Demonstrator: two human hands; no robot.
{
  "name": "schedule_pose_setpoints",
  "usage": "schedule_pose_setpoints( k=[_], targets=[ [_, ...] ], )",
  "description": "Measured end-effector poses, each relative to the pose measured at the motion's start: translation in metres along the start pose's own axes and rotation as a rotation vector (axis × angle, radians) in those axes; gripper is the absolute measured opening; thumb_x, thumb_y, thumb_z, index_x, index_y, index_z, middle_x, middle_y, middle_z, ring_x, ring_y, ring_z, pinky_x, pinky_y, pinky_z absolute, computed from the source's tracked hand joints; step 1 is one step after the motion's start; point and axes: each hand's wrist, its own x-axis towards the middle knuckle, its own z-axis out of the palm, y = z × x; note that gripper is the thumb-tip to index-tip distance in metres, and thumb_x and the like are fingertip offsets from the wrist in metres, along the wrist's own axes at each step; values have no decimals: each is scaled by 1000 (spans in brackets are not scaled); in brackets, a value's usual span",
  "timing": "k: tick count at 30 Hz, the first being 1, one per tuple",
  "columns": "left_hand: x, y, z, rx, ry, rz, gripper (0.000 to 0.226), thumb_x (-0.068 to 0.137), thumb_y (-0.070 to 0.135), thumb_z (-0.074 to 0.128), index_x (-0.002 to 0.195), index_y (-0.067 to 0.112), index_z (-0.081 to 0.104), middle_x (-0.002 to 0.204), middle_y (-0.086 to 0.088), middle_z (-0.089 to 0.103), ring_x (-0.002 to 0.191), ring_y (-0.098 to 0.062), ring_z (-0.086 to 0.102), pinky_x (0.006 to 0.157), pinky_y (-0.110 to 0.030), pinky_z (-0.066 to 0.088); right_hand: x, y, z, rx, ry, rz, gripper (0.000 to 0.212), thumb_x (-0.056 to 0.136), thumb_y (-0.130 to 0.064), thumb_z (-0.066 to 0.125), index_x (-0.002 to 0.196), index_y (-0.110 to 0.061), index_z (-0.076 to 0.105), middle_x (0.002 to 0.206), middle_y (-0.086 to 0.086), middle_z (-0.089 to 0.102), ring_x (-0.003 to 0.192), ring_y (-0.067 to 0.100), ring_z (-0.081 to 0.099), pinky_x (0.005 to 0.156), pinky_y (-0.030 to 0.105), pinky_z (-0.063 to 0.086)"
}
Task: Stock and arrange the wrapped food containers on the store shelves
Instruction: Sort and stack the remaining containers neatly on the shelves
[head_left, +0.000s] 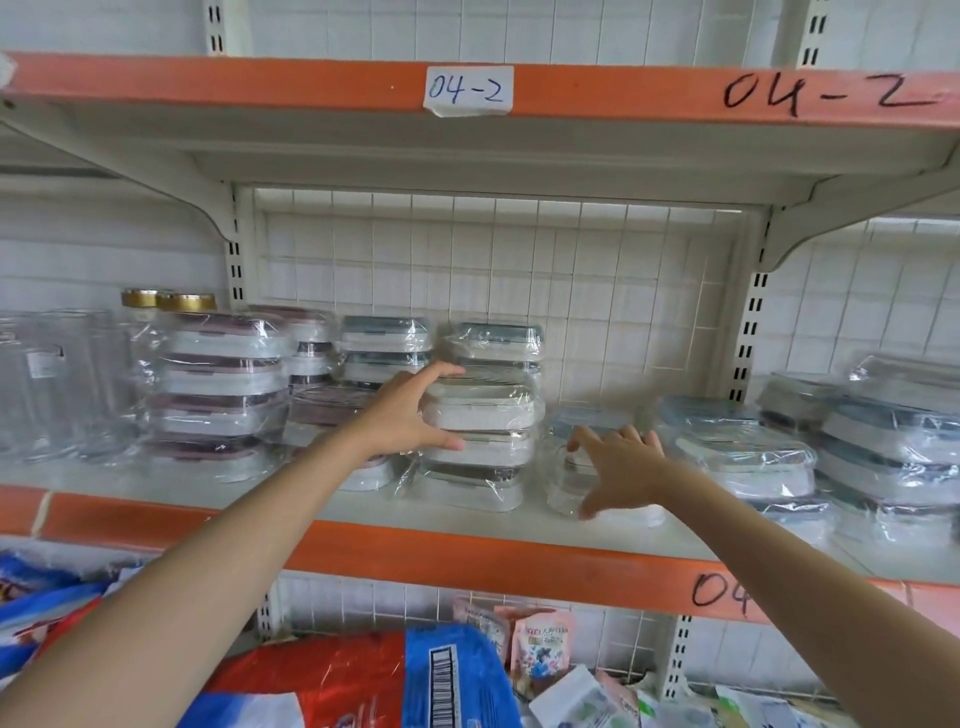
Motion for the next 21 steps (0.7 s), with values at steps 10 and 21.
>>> schedule_pose_setpoints(
  k=[10,21],
  targets=[
    [9,-17,-10,-93,128,-105,62,76,25,78,129,23,47,130,-2,55,114,-15,50,90,-25,33,1,-5,-52,806,359,326,83,68,-55,74,125,-11,33,126,18,44,105,31,52,86,39,46],
    [2,-17,-6,-288,131,-129,66,77,24,77,130,14,40,113,9,59,95,-2,53,81,-21,40,55,-91,-105,204,230,-251,65,84,-60,53,141,-33,37,145,-2,39,135,26,33,110,53,26]
  ],
)
